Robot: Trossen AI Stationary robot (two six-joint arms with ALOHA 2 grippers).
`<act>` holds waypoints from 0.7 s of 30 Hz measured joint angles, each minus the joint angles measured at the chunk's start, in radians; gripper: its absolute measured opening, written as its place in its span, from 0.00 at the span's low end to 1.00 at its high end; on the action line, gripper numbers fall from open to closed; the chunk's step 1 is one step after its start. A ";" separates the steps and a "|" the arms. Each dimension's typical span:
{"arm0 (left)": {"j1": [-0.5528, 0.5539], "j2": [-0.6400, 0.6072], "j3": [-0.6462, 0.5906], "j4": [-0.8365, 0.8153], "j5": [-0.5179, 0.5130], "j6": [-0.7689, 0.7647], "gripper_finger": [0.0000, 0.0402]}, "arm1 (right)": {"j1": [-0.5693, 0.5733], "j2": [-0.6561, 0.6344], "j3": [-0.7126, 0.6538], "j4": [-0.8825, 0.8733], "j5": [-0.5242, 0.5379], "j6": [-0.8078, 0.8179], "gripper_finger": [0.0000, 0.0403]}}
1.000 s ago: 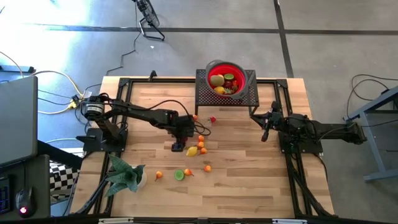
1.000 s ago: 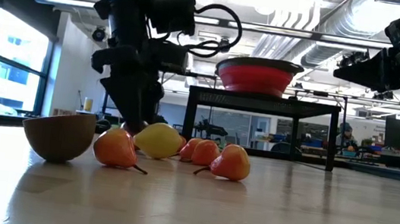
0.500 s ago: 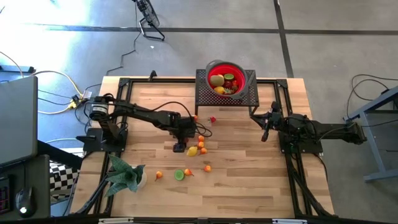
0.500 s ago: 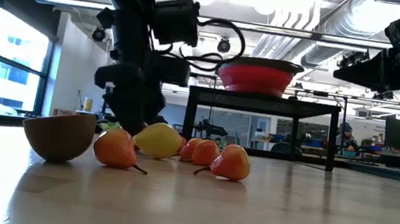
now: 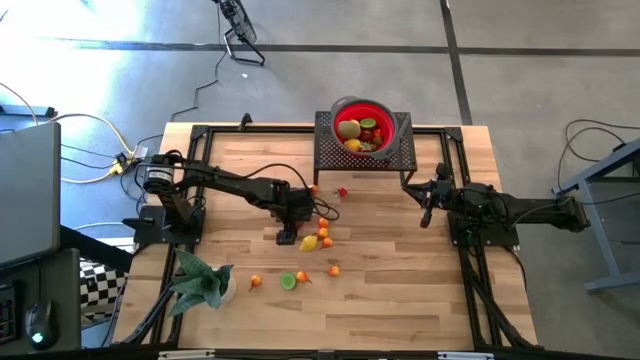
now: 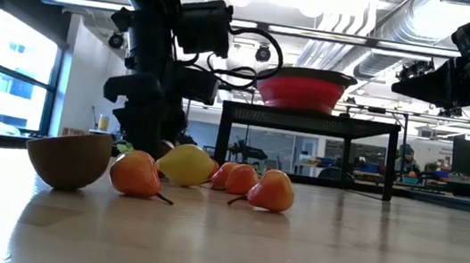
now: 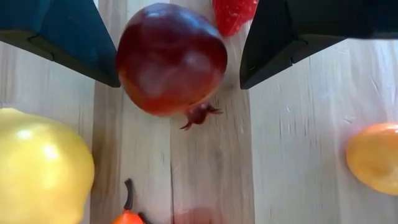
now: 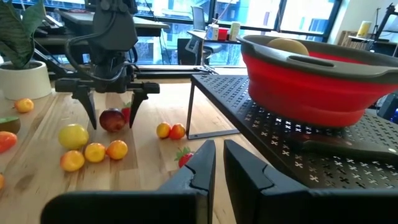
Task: Pick & Place Fruit
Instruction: Put the pomegranate into the strainer on the shelf
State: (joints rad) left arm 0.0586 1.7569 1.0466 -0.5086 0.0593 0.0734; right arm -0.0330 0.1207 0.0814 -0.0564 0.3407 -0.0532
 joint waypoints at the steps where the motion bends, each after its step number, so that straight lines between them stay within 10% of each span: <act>1: 0.000 0.000 0.000 0.000 0.000 0.000 0.80 | 0.000 0.000 0.000 0.000 0.001 0.000 0.07; 21: 0.000 0.000 0.000 0.004 -0.002 -0.006 0.75 | 0.000 0.000 0.000 0.000 0.001 -0.001 0.07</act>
State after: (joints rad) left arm 0.0586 1.7569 1.0466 -0.5045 0.0574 0.0677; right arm -0.0330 0.1207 0.0814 -0.0564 0.3412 -0.0540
